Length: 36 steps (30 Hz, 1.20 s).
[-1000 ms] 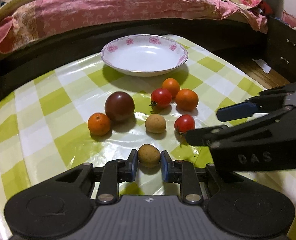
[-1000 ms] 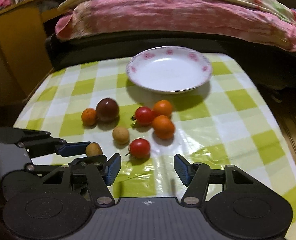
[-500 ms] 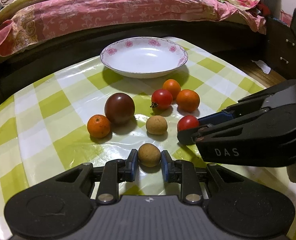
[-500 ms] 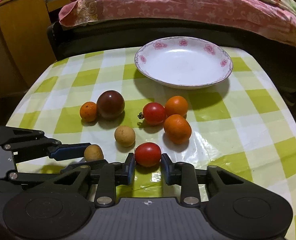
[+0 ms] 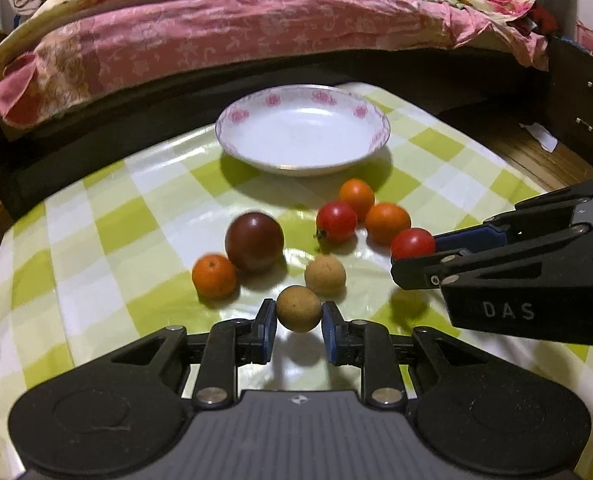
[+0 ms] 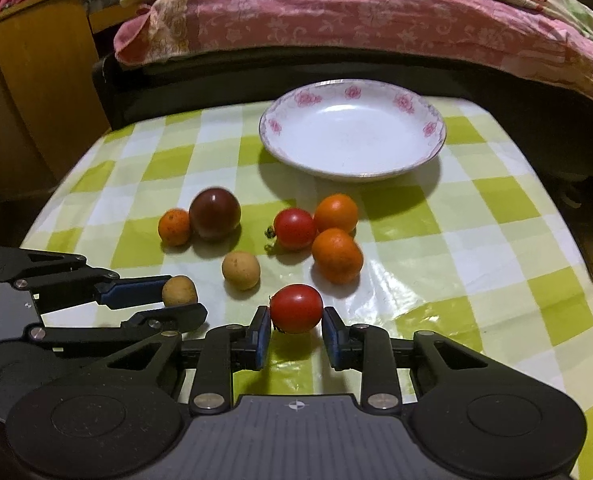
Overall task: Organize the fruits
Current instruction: 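Carry the longan and tomato over the white plate and open both tools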
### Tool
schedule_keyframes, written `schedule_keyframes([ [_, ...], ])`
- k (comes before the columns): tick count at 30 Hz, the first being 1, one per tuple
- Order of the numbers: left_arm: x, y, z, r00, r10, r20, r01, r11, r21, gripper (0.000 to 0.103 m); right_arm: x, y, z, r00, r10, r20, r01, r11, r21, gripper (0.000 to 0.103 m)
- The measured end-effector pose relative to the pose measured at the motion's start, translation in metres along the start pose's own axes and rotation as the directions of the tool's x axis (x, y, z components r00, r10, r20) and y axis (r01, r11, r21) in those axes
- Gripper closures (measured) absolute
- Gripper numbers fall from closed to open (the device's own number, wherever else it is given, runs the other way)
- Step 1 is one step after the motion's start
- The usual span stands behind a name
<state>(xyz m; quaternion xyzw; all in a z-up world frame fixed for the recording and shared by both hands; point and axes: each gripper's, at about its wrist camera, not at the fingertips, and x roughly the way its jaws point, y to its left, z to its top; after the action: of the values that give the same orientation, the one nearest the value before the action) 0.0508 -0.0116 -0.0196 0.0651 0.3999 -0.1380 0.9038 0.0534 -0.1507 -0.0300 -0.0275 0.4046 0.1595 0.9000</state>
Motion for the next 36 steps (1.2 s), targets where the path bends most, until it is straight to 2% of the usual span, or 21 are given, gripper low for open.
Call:
schedule_keyframes([
  [8, 0.009, 0.01, 0.046, 0.998, -0.03, 0.052, 0.03, 0.999, -0.01, 0.071, -0.002, -0.006, 0.026, 0.999, -0.008, 0.036, 0.007, 1.0, 0.03, 0.078],
  [16, 0.036, 0.015, 0.081, 0.997, -0.024, 0.072, 0.025, 1.0, -0.001, 0.071, 0.012, -0.02, 0.061, 0.996, -0.043, 0.073, 0.041, 0.998, 0.038, 0.078],
  [26, 0.064, 0.019, 0.093, 0.998, -0.008, 0.062, 0.007, 1.0, 0.021, 0.071, 0.042, -0.031, 0.08, 0.995, -0.067, 0.072, 0.066, 0.998, 0.017, 0.078],
  [36, 0.073, 0.019, 0.099, 0.997, 0.009, 0.071, -0.011, 0.999, 0.03, 0.071, 0.055, -0.037, 0.086, 0.994, -0.083, 0.077, 0.082, 0.997, 0.011, 0.078],
])
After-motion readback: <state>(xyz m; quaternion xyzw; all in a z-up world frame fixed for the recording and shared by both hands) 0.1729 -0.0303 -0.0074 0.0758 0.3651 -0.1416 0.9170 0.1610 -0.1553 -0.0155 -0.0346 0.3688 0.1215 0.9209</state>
